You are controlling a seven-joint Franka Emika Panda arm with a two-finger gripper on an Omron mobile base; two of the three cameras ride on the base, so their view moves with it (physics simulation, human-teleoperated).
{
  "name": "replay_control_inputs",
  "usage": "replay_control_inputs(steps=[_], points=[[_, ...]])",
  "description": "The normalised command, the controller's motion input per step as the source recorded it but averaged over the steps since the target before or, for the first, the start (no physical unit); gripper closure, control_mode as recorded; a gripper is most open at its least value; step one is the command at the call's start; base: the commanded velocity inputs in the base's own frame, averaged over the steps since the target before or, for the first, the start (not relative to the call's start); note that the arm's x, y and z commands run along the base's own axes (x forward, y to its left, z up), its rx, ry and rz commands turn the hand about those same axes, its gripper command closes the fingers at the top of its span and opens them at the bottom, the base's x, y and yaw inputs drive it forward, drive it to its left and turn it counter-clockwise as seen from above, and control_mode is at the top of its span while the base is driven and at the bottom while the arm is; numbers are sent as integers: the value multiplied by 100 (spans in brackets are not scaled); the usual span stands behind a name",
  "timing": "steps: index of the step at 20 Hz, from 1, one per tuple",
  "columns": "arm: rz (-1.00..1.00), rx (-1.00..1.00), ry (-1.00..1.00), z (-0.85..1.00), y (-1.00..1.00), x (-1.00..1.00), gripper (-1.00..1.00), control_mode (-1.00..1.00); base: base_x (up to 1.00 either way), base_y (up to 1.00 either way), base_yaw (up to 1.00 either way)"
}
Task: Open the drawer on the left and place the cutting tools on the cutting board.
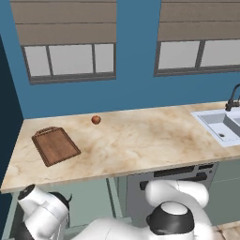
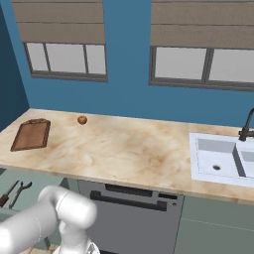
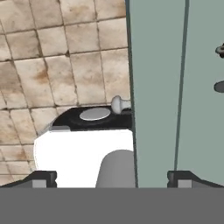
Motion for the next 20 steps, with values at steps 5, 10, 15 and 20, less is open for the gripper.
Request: replay_control_inputs(steps=[5,10,15,20], points=[[21,0,4,0,0,-50,-100,-100,0,0,0],[28,0,0,0,0,-36,-100,-100,0,0,0],[29,0,3,0,-1,-42,-100,-100,0,0,0],[26,1,9,5,-2,-29,-100,-100,0,0,0]])
